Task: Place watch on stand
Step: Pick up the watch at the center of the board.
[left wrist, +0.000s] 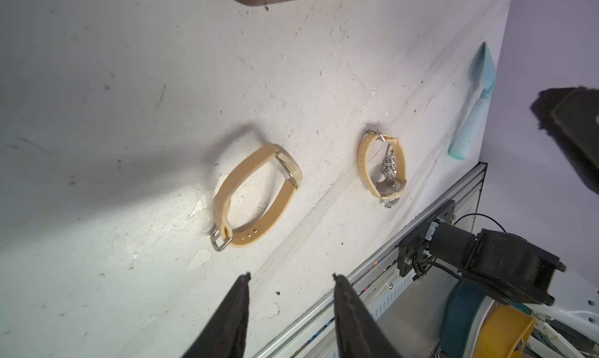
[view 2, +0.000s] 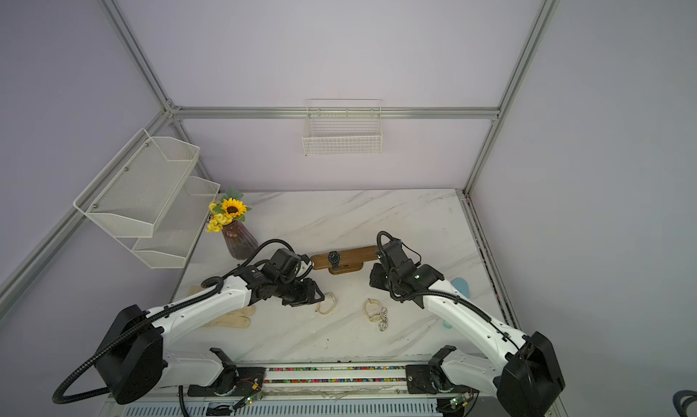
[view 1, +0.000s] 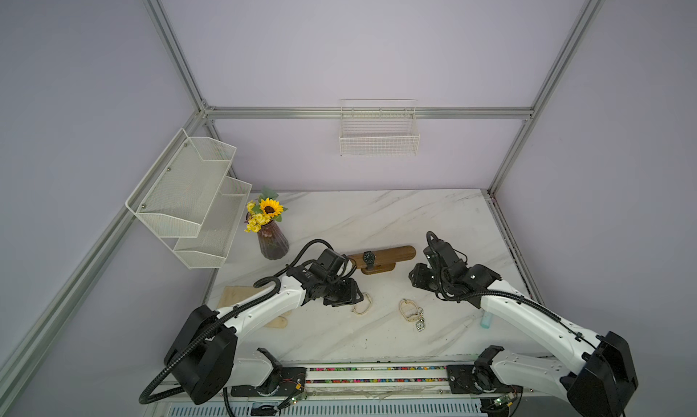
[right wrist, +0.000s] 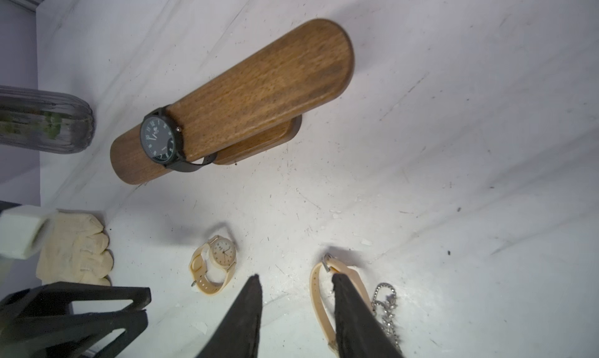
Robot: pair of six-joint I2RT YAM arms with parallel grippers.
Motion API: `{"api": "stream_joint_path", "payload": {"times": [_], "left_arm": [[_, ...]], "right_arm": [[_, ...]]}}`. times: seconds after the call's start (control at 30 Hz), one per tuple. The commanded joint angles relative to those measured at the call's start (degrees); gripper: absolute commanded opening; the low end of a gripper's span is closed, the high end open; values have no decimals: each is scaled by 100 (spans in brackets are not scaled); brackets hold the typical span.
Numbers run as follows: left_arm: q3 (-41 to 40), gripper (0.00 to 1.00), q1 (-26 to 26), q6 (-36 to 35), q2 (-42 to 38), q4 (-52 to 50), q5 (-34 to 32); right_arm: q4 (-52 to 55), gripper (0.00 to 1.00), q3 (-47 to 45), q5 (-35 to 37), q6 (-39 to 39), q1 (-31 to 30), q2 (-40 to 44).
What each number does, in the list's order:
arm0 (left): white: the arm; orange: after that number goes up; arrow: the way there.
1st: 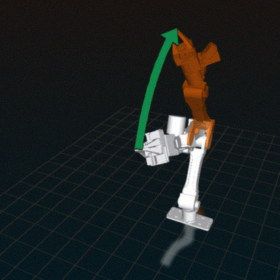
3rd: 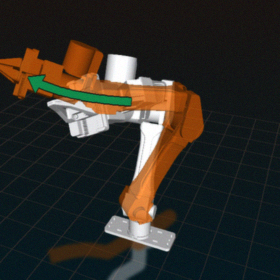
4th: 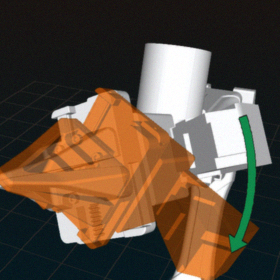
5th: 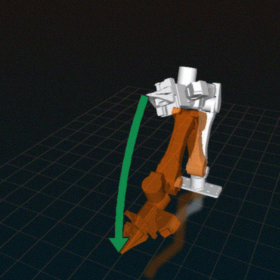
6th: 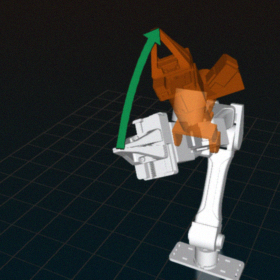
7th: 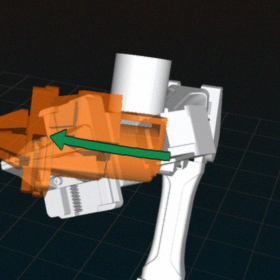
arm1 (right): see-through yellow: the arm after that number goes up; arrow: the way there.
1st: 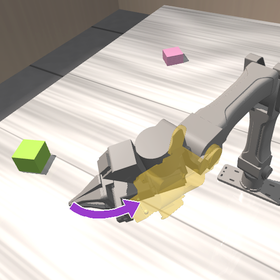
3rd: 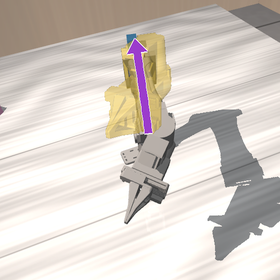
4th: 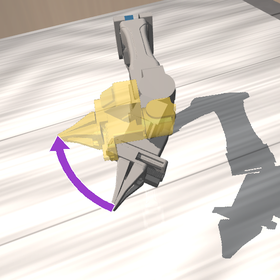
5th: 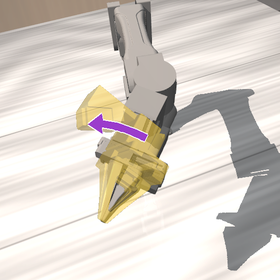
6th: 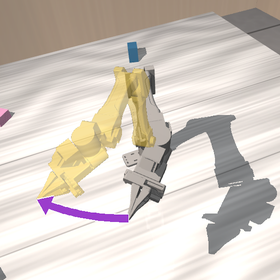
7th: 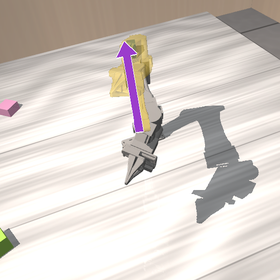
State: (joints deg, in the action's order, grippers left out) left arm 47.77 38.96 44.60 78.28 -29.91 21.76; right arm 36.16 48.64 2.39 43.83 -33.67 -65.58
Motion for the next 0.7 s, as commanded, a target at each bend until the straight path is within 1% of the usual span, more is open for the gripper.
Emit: {"api": "stream_joint_path", "payload": {"times": [0.0,0.03,0.1,0.27,0.47,0.67], "left_arm": [[476,42,305,487,213,43,-461],[511,42,355,567,475,52,-549],[523,42,386,720,619,145,-653],[738,42,428,913,904,275,-645],[1022,34,494,1154,1341,268,-727],[1233,32,533,1338,1623,174,-902]], "right_arm": [[187,37,-109,-166,-127,80,-58],[139,37,-109,-186,-159,88,-70],[67,37,-127,-215,-224,96,-69],[37,37,-190,-176,-380,166,19],[-46,37,-346,-162,-463,269,198],[-27,37,-400,-223,-627,394,274]]}}
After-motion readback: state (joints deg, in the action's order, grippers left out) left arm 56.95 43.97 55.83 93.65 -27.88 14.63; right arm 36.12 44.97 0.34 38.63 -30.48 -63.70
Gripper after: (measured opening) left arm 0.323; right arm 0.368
